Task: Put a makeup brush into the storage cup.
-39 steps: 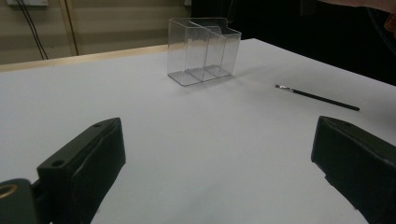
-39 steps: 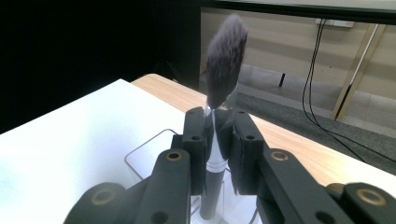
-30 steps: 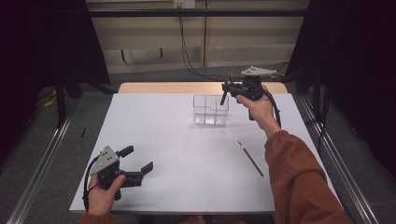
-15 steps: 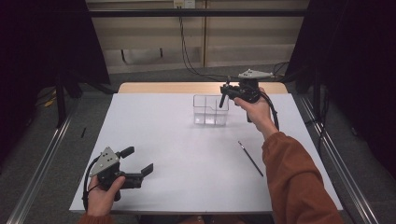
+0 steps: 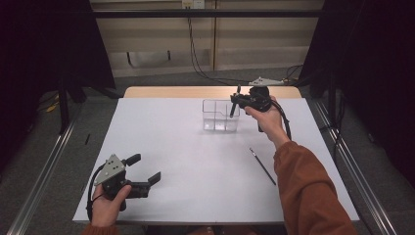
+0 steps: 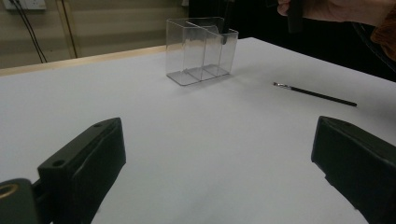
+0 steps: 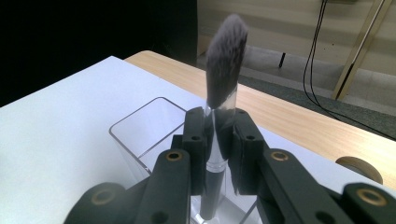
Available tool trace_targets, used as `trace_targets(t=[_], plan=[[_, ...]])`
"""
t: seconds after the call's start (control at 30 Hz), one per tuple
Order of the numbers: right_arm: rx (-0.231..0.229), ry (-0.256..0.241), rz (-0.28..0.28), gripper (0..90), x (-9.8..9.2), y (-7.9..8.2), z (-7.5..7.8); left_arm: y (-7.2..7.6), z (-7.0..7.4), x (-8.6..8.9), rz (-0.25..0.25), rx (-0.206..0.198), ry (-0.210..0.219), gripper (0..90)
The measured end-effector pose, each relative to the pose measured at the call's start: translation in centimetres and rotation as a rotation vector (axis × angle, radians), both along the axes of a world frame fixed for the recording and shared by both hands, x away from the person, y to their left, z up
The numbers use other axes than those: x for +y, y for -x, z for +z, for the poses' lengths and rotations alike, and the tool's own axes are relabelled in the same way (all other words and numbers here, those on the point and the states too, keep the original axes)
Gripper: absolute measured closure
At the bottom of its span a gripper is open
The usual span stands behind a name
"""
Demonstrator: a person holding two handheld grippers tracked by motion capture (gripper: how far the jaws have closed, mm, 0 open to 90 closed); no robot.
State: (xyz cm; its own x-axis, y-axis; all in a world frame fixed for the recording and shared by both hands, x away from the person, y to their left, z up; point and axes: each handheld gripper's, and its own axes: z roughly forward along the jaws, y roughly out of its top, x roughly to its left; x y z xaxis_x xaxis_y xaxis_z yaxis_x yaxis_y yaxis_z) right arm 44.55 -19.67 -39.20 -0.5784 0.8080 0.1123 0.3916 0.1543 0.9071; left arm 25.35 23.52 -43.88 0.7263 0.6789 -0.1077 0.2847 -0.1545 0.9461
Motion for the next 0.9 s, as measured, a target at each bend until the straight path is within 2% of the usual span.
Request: trace_targets(t=[0.13,0.43,0.53,0.9], plan=[[0.013,0.012,-0.002,79.0,0.0,0.0,-0.5,0.0,0.0,0.0,-0.001,0.003,-0.004,3.1],[0.025,0.003,-0.006,78.9,0.1,-0.1,-1.4,0.0,0.0,0.0,-0.001,0.004,-0.004,3.1],[0.037,0.018,-0.008,78.9,0.1,-0.1,-1.8,-0.1,-0.1,0.0,0.0,0.005,-0.004,3.1],[0.043,-0.003,-0.007,78.8,0.2,-0.1,-2.4,-0.1,-0.1,0.0,0.0,0.006,0.005,3.1]])
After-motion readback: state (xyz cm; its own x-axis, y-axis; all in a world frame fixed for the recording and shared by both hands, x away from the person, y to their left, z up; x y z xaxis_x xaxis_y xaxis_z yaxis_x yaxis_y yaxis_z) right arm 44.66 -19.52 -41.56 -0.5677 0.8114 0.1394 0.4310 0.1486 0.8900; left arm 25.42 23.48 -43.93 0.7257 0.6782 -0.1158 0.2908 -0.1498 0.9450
